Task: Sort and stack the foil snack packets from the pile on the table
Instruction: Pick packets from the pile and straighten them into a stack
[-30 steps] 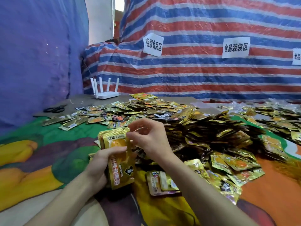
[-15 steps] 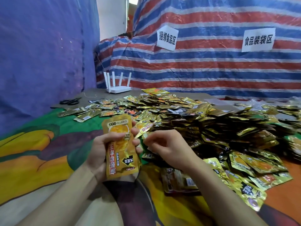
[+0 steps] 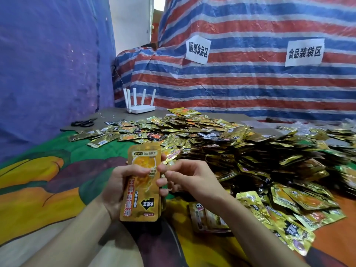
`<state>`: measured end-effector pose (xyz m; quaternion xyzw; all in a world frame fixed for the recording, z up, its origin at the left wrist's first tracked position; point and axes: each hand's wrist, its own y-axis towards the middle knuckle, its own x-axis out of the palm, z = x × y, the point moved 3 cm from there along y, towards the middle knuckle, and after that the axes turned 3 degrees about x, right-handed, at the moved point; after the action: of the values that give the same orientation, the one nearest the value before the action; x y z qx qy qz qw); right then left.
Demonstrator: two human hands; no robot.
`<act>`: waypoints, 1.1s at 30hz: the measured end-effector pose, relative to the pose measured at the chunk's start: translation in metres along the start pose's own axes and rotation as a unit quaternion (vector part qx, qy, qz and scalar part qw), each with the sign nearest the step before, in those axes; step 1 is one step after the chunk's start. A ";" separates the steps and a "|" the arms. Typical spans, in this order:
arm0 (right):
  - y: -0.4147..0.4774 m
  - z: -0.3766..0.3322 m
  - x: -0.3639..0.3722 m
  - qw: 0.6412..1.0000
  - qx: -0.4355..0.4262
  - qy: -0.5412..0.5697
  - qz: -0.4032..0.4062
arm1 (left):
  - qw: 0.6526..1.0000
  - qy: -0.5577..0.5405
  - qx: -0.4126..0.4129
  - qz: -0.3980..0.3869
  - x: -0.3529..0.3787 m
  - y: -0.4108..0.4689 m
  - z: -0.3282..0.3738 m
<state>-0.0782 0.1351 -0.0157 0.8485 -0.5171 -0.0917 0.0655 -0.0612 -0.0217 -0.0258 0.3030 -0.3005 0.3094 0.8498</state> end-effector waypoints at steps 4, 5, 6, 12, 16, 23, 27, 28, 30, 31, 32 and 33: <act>0.002 -0.005 -0.003 0.996 0.020 0.085 0.022 | 0.998 0.036 0.025 0.039 -0.005 0.001 0.003; 0.002 -0.008 -0.006 0.989 0.025 0.142 0.018 | 0.998 0.037 0.034 0.049 -0.005 0.001 0.005; 0.002 -0.012 -0.008 0.979 0.022 0.204 0.008 | 0.996 0.037 0.045 0.061 -0.007 0.001 0.006; -0.003 -0.022 -0.012 0.888 -0.018 0.460 -0.004 | 0.996 0.029 0.047 0.077 -0.012 0.007 -0.001; 0.000 -0.019 -0.008 0.944 -0.019 0.329 -0.007 | 0.989 0.062 0.045 0.127 -0.017 0.008 -0.002; -0.004 -0.007 0.004 0.991 -0.016 0.090 0.101 | 0.913 0.045 0.212 0.346 -0.034 0.004 0.015; -0.006 0.001 0.025 0.995 -0.011 -0.025 0.099 | 0.894 0.072 0.262 0.357 -0.035 0.002 0.021; -0.007 0.001 0.029 0.994 -0.020 -0.046 0.102 | 0.896 0.078 0.256 0.355 -0.033 0.002 0.020; -0.008 0.000 0.034 0.991 -0.037 -0.067 0.111 | 0.901 0.086 0.240 0.350 -0.030 0.004 0.018; -0.008 -0.001 0.034 0.990 -0.044 -0.068 0.118 | 0.902 0.090 0.236 0.350 -0.028 0.005 0.018; -0.008 -0.001 0.033 0.989 -0.049 -0.062 0.127 | 0.905 0.086 0.230 0.348 -0.025 0.006 0.017; -0.008 -0.002 0.032 0.988 -0.054 -0.050 0.136 | 0.906 0.079 0.227 0.350 -0.024 0.007 0.016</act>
<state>-0.0565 0.1104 -0.0185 0.7596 -0.6249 -0.1522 0.0968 -0.0860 -0.0368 -0.0301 0.3378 -0.2407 0.6695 0.6163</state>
